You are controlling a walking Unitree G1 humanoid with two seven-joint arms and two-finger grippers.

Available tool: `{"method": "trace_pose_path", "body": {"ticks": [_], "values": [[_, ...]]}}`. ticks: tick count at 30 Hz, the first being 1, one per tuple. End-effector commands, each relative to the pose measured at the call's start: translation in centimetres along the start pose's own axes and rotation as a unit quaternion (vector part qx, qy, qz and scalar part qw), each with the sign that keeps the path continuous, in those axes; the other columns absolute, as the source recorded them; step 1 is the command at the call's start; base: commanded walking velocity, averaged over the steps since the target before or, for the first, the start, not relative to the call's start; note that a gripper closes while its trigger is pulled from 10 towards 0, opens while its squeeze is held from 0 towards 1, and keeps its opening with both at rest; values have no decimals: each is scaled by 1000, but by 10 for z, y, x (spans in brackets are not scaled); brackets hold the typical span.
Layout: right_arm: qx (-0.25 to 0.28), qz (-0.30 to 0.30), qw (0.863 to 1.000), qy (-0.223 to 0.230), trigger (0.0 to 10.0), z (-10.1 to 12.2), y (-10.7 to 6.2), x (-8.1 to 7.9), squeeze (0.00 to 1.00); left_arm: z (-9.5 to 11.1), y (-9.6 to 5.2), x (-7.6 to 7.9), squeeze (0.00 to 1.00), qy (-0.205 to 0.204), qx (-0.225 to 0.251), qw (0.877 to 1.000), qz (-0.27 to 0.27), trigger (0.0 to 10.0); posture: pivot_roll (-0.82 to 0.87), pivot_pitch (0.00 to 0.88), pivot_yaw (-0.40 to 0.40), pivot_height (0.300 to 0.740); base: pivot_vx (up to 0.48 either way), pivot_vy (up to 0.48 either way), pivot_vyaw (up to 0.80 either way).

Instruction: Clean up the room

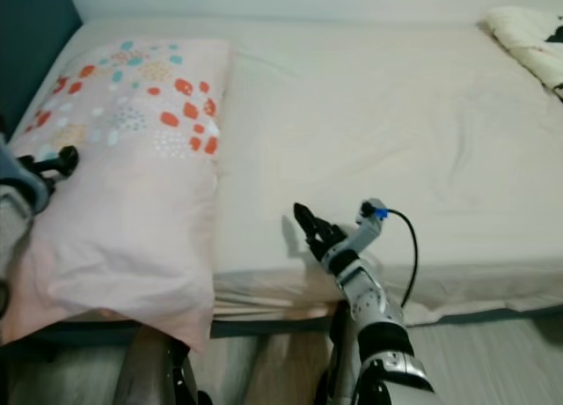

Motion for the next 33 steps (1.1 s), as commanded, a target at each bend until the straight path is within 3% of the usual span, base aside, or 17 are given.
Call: {"method": "trace_pose_path", "body": {"ticks": [1,3,5,8,9,10,12,15,16,18,27,30,33], "values": [[-7,-34,999,19,10000,-9,-10,18,0,-30,0,28,0,13,-43,998,-39,10000,72,243,-24,350,0,0,0],[-5,-36,999,19,10000,-10,-11,18,0,-36,1,47,0,9,-49,997,-64,10000,72,243,-24,350,0,0,0],[-5,-36,999,19,10000,-10,-11,18,0,-36,1,47,0,9,-49,997,-64,10000,72,243,-24,350,0,0,0],[-3,-37,999,18,10000,-10,-13,17,0,-58,-10,105,0,1,-70,982,-176,10000,57,248,-25,350,0,0,0],[-3,-37,999,18,10000,-10,-13,17,0,-58,-10,105,0,1,-70,982,-176,10000,57,248,-25,350,0,0,0],[-3,-38,999,17,10000,-9,-14,17,0,-65,-14,117,0,7,-78,977,-200,10000,52,251,-24,350,0,0,0],[-1,-38,999,15,10000,-7,-15,16,0,-71,-15,124,0,19,-85,973,-214,10000,46,254,-22,350,0,0,0],[4,-38,999,14,10000,-4,-17,15,0,-73,-13,125,0,32,-86,973,-212,10000,44,256,-21,350,0,0,0],[6,-38,999,13,10000,-3,-17,15,0,-73,-13,125,0,40,-86,972,-214,314,41,259,-19,350,0,0,0],[11,-40,999,13,10000,0,-20,16,0,-72,-10,122,0,66,-86,972,-210,0,37,261,-18,350,0,0,0],[18,-43,999,13,10000,3,-23,16,0,-69,-6,116,0,85,-84,974,-193,0,29,262,-10,350,0,0,0],[25,-43,999,13,10000,7,-24,14,0,-54,3,107,0,94,-64,979,-167,0,27,256,-6,350,0,0,0],[26,-43,999,13,10000,7,-24,14,0,-51,4,106,0,94,-61,980,-164,0,27,256,-6,350,0,0,0]]}}
Point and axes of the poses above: a point about 5 cm out from each wrist's last joint towards the gripper, its own y axis pointing out of the wrist towards the gripper, its own z axis along the axis of the wrist's last joint, x = y × z, the point moved 6 cm from there along y, pointing out of the wrist towards the gripper, and after that the axes turned 14 degrees about y, right-handed, at the moved point
